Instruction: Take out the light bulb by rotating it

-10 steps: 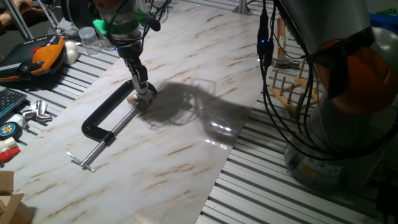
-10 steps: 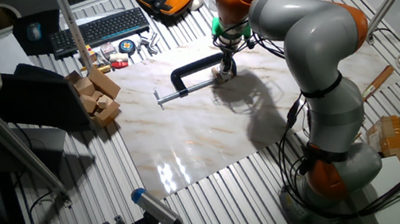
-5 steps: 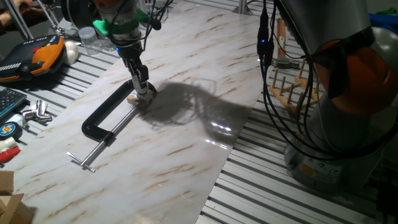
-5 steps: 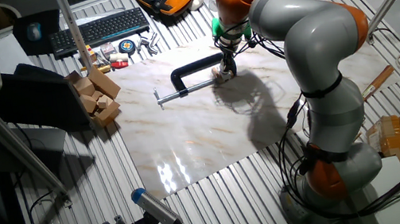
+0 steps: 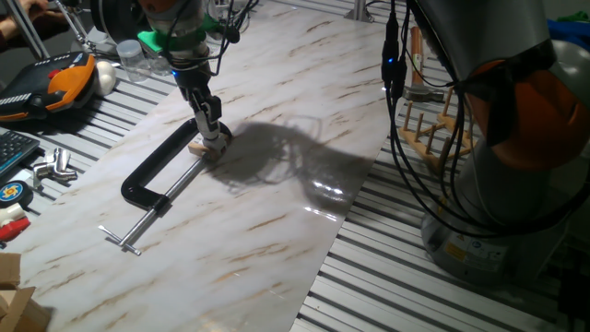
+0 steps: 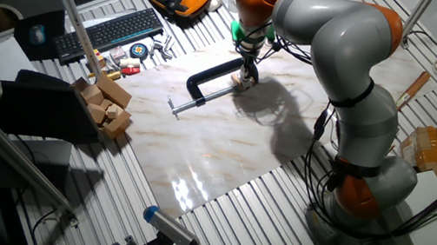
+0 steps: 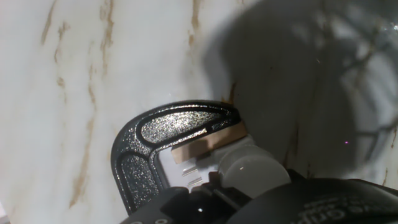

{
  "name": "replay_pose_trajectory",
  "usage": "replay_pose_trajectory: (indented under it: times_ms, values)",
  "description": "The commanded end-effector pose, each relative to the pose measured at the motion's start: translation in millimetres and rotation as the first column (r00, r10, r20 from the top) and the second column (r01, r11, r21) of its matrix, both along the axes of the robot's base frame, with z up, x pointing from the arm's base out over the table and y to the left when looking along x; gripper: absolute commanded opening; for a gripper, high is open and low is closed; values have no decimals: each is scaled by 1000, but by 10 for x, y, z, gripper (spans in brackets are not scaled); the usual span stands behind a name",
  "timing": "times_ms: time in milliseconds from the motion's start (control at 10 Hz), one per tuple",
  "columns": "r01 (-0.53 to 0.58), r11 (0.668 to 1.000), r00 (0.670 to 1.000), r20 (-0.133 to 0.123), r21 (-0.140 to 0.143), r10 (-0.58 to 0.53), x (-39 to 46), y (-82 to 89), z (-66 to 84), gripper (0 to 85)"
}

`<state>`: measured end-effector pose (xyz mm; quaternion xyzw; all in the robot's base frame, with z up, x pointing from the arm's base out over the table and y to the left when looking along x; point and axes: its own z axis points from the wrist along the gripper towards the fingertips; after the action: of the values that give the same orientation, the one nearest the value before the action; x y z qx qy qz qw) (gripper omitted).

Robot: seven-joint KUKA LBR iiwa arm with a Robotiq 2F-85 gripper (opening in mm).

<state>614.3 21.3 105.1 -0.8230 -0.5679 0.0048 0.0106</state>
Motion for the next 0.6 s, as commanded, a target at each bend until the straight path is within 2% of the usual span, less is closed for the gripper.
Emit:
replay_pose_trajectory:
  times_ms: [0,500]
  values:
    - [-12,1000,1000,1,2,12,2,0,-1,0]
    - [-96,995,995,3,-3,96,2,2,-6,0]
